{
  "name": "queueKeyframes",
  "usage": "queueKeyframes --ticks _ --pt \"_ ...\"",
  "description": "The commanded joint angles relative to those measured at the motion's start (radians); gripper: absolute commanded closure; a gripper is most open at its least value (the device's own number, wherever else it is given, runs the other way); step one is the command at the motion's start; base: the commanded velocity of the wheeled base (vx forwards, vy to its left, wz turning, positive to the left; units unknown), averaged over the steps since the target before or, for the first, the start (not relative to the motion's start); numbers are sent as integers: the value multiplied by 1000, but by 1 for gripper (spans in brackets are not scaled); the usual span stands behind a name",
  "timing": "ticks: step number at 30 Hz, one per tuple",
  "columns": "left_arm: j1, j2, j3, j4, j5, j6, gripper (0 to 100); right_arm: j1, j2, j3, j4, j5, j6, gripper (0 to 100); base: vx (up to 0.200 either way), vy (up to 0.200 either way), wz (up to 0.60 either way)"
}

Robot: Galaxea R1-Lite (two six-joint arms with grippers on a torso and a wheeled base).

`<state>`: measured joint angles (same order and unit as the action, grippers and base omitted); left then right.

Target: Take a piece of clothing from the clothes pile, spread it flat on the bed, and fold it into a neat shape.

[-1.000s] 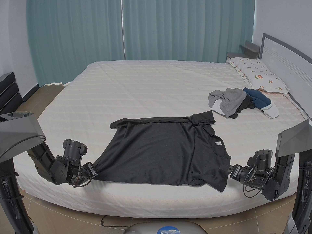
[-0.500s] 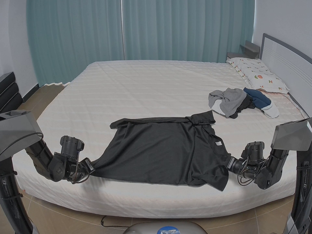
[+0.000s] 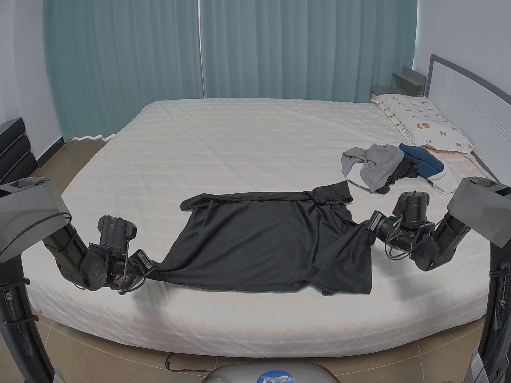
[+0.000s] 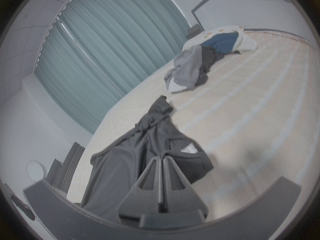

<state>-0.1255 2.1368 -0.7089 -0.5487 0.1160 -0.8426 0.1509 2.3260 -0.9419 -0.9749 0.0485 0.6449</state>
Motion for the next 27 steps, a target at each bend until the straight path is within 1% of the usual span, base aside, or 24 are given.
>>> queueKeyframes --ticks 1,3,4,9,15,16,18,21,25,26,27 --pt "24 41 -38 0 -1 -24 100 -5 90 -235 78 -53 1 100 0 0 0" --pt "24 41 -38 0 -1 -24 100 -5 90 -235 78 -53 1 100 0 0 0" --pt "26 45 -40 0 -2 -24 100 -5 145 -305 76 -85 1 100 0 0 0" --pt "24 60 -37 -25 -2 -29 100 4 233 -356 50 -93 -2 100 0 0 0" --pt "23 78 -32 -50 -2 -29 100 -1 280 -411 16 -102 -4 100 0 0 0" --pt "23 83 -34 -50 -2 -29 100 -2 302 -448 13 -105 -2 0 0 0 0" --pt "23 86 -34 -50 -2 -29 100 -2 326 -479 15 -111 -1 0 0 0 0" --pt "23 87 -30 -50 -2 -29 100 1 334 -472 -13 -122 -4 0 0 0 0" --pt "23 86 -30 -51 -2 -29 100 -13 274 -385 -13 -110 -11 0 0 0 0" --pt "23 86 -29 -50 -2 -29 100 -25 228 -331 -8 -91 -16 0 0 0 0" --pt "23 86 -29 -50 -2 -29 100 -25 228 -331 -8 -91 -16 0 0 0 0"
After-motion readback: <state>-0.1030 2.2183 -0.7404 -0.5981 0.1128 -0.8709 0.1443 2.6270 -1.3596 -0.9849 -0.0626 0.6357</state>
